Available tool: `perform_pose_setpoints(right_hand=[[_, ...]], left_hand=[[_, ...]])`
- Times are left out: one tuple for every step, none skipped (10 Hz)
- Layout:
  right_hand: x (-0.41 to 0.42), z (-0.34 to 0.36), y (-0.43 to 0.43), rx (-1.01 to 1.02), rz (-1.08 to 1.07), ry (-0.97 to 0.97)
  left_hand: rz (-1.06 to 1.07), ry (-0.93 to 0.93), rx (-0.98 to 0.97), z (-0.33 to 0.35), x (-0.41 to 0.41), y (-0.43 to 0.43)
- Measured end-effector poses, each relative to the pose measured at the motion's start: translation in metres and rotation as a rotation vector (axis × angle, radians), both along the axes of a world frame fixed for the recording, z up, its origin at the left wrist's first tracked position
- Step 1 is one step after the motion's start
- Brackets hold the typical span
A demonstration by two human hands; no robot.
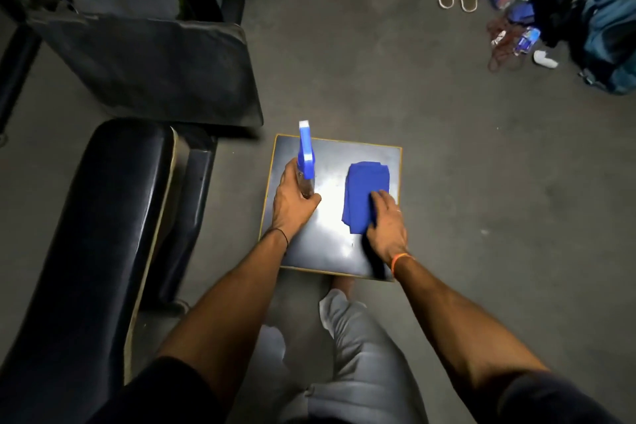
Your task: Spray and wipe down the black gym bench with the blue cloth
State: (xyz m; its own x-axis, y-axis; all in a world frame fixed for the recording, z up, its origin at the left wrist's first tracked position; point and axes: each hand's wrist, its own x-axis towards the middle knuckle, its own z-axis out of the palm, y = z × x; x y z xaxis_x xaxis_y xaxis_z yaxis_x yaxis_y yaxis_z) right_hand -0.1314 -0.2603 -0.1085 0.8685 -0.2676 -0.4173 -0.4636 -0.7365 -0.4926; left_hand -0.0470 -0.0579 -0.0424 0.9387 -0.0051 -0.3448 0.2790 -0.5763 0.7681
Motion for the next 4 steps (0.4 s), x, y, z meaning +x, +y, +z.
perform_pose_setpoints(right_hand=[[-0.008, -0.012, 0.004, -0.071, 0.168, 0.049], [-0.008, -0.003, 0.009, -0.086, 0.164, 0.1], [-0.002, 0.006, 0.008, -0.068, 0.153, 0.143], [-0.001, 0.019, 0.012, -0.057, 0.117, 0.15]], left_hand=[[-0.003, 0.019, -0.014, -0.009, 0.001, 0.002], [0.038, 0.103, -0.052, -0.015, 0.004, 0.008], [-0.016, 0.165, -0.092, -0.013, 0.007, 0.011], [-0.073, 0.162, -0.149, -0.013, 0.008, 0.016]])
